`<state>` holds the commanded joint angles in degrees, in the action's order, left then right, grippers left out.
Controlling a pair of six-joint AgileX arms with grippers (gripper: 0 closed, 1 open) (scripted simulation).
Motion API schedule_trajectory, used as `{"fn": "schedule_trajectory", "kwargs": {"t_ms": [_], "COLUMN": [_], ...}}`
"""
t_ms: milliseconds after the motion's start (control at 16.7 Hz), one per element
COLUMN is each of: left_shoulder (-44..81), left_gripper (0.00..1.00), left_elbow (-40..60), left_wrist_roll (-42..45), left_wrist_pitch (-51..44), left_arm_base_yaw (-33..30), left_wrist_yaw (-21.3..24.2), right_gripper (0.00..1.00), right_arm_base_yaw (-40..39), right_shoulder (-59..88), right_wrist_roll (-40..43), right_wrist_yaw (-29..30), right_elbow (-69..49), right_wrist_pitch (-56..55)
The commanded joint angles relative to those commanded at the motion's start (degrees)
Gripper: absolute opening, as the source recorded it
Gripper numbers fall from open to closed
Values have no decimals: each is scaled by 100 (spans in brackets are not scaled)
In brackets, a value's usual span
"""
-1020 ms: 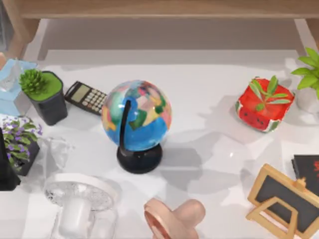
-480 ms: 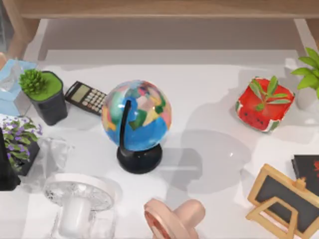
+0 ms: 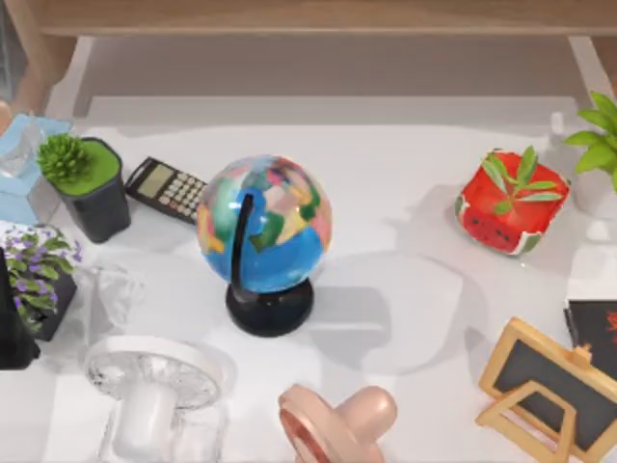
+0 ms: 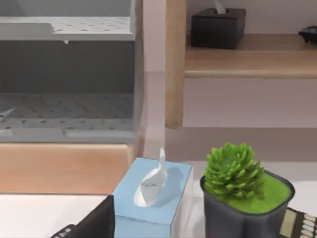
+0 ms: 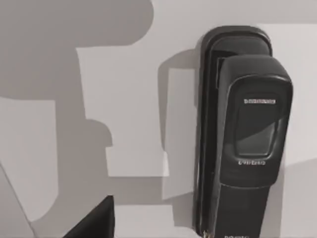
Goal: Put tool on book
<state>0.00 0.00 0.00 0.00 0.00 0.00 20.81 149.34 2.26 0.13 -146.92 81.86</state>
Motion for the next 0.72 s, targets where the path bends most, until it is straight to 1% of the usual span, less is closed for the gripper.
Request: {"fn": "schedule_trajectory", "kwargs": {"t_ms": [420,720], "left_shoulder": [0,0], "left_gripper": [100,100], "left_elbow": [0,0], "left_wrist_roll": [0,0], "left_wrist_pitch": [0,0], "left_arm_base_yaw": [0,0], "left_wrist_yaw": [0,0], "right_gripper": [100,100], "right_arm_base_yaw": [7,27], "right_shoulder": [32,-149], "right_wrist_roll": [0,37], "right_wrist_yaw": [-1,-12], "right_elbow": [-20,380], "right_wrist_pitch": [-3,-222]}}
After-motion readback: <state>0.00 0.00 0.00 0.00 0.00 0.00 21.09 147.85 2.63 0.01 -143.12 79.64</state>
